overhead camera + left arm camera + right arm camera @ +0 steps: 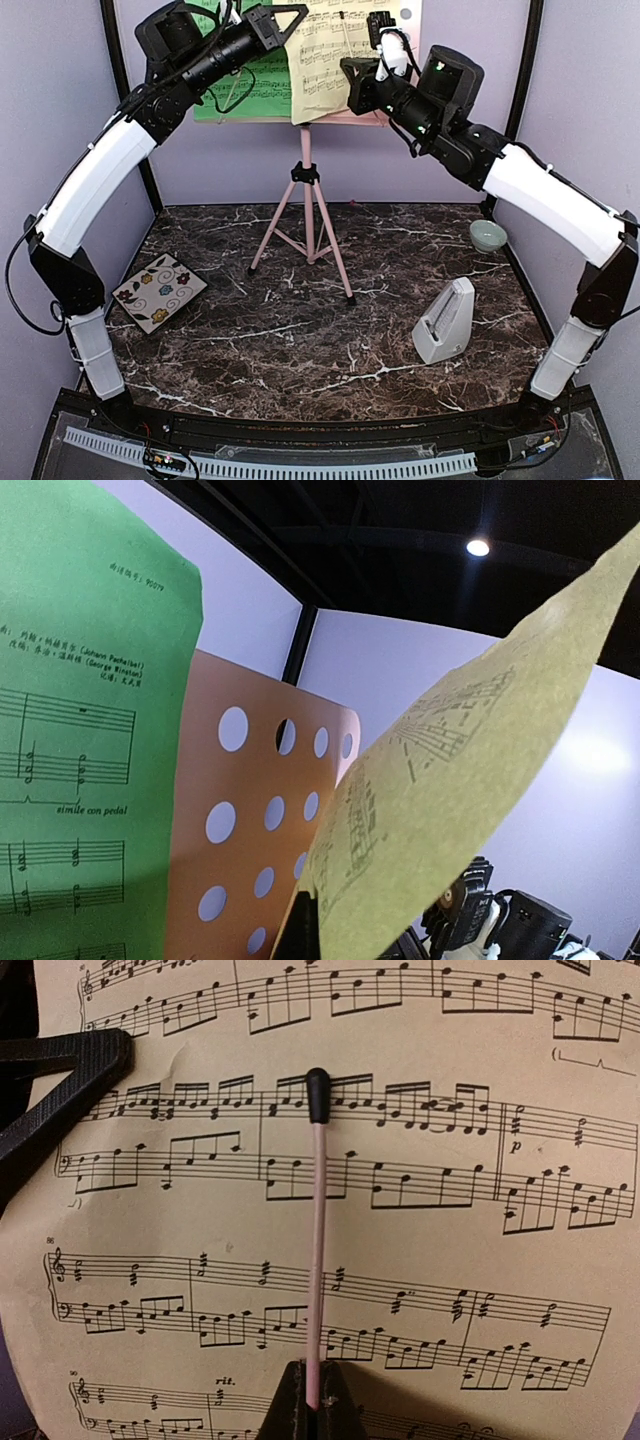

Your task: Set up the instrument practice props

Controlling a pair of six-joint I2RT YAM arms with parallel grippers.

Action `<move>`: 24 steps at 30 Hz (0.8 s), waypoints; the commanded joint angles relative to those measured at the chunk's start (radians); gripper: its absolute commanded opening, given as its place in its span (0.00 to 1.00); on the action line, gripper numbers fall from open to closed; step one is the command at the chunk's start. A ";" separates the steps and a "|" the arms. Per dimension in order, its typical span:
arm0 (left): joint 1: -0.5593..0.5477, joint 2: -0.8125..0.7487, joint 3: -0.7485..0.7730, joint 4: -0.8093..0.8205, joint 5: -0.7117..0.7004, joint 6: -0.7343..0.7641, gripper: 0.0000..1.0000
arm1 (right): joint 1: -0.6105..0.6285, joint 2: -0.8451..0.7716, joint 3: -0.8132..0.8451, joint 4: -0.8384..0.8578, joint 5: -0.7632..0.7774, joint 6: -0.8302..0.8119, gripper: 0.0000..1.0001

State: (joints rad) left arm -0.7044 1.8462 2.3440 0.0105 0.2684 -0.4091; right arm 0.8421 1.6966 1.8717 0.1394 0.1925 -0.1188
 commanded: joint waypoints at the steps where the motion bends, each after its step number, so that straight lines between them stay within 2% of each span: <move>1: -0.004 0.024 0.079 0.026 0.044 0.021 0.00 | 0.002 -0.046 -0.010 0.080 -0.061 0.008 0.00; 10: 0.034 0.054 0.127 -0.012 0.110 0.038 0.00 | 0.002 -0.068 -0.057 0.105 -0.097 0.012 0.00; 14: 0.063 0.071 0.139 -0.009 0.154 0.001 0.00 | 0.002 -0.071 -0.065 0.112 -0.103 0.010 0.00; 24: 0.065 0.115 0.170 -0.010 0.191 -0.023 0.00 | 0.003 -0.071 -0.071 0.118 -0.120 0.011 0.00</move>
State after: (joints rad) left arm -0.6373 1.9652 2.4866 -0.0090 0.4267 -0.4179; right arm 0.8421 1.6592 1.8076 0.1890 0.1047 -0.1184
